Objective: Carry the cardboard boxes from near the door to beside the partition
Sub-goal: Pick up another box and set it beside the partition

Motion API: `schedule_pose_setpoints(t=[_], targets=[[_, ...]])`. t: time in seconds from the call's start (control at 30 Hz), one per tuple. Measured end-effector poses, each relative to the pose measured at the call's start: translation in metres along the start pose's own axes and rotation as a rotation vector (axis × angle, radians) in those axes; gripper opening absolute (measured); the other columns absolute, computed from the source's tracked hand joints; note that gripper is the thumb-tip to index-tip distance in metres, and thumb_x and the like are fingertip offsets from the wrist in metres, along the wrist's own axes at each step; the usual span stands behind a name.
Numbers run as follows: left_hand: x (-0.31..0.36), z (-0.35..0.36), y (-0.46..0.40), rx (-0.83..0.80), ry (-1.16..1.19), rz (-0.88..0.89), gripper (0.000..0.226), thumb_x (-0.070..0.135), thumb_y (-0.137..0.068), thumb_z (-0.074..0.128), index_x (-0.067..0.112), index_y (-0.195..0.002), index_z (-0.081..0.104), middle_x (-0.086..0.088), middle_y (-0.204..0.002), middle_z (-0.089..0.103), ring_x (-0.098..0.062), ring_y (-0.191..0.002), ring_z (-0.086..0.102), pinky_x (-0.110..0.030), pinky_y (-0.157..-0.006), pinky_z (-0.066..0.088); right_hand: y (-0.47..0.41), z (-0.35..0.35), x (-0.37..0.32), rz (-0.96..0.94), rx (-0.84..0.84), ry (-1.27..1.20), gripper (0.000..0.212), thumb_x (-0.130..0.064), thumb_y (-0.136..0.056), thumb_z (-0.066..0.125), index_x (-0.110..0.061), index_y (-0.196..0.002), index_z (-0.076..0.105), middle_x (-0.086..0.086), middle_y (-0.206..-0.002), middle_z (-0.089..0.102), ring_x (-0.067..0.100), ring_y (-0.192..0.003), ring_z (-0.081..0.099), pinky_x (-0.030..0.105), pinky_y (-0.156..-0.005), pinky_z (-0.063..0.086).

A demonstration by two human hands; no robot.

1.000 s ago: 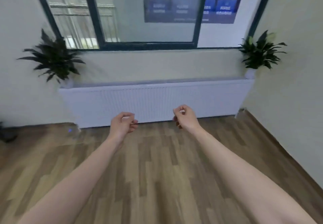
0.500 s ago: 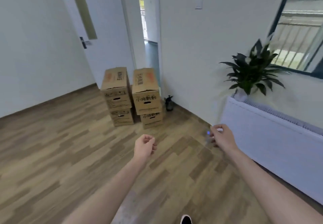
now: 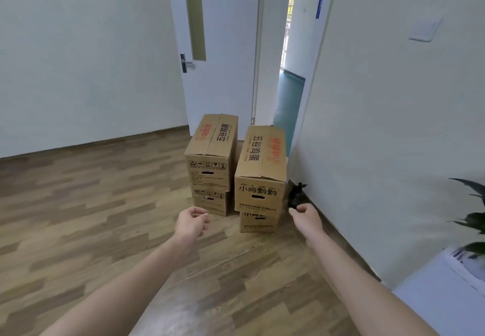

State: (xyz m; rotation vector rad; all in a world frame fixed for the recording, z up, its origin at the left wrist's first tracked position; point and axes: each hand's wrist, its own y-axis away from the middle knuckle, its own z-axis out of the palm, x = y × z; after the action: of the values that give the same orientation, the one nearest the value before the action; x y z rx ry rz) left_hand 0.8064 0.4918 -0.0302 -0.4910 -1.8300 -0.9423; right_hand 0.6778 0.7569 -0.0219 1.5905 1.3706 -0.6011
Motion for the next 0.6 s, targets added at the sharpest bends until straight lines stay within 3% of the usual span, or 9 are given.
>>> schedule_pose_setpoints(t=[0.1,0.2,0.33,0.47,0.6], targets=[[0.022,0.015,-0.063,0.009,0.037,-0.030,0.014,0.001,-0.097,0.055,0.008,-0.087,0.062,-0.015,-0.083,0.069,-0.021,-0.062,0.056,-0.030,-0.054,0.044,-0.064,0.012,-0.026,0.004,0.006,0.041,0.038,-0.030,-0.099,0.060,-0.015,-0.134,0.054,0.002,-0.119,0.057,0.029,-0.111,0.061,0.043,-0.095,0.054],[0.037,0.032,-0.126,0.010,0.030,-0.032,0.016,0.003,-0.098,0.056,0.010,-0.087,0.064,-0.012,-0.083,0.071,-0.019,-0.062,0.059,-0.029,-0.055,0.047,-0.130,0.026,-0.041,-0.007,0.028,0.069,0.037,-0.031,-0.099,0.060,-0.016,-0.132,0.053,0.006,-0.122,0.061,0.033,-0.110,0.064,0.045,-0.096,0.055],[0.054,0.067,-0.233,-0.024,-0.019,-0.062,0.013,0.003,-0.097,0.058,0.011,-0.089,0.066,-0.012,-0.089,0.073,-0.020,-0.068,0.062,-0.032,-0.061,0.051,-0.227,0.052,-0.056,0.015,0.028,0.109,0.042,-0.031,-0.099,0.062,-0.013,-0.135,0.052,0.003,-0.117,0.058,0.022,-0.105,0.054,0.035,-0.092,0.046],[0.077,0.101,-0.326,-0.055,-0.049,-0.133,0.010,0.006,-0.098,0.059,0.011,-0.093,0.066,-0.013,-0.092,0.071,-0.021,-0.075,0.064,-0.033,-0.067,0.055,-0.296,0.075,-0.080,0.091,-0.049,0.179,0.044,-0.031,-0.098,0.065,-0.013,-0.134,0.048,0.004,-0.113,0.062,0.020,-0.102,0.056,0.033,-0.088,0.045],[0.107,0.140,-0.421,-0.097,-0.120,-0.171,0.011,0.008,-0.097,0.058,0.009,-0.104,0.066,-0.014,-0.098,0.074,-0.021,-0.078,0.065,-0.029,-0.057,0.051,-0.368,0.095,-0.103,0.180,-0.041,0.215,0.052,-0.031,-0.098,0.065,-0.012,-0.142,0.045,0.010,-0.136,0.059,0.026,-0.115,0.059,0.033,-0.091,0.045]])
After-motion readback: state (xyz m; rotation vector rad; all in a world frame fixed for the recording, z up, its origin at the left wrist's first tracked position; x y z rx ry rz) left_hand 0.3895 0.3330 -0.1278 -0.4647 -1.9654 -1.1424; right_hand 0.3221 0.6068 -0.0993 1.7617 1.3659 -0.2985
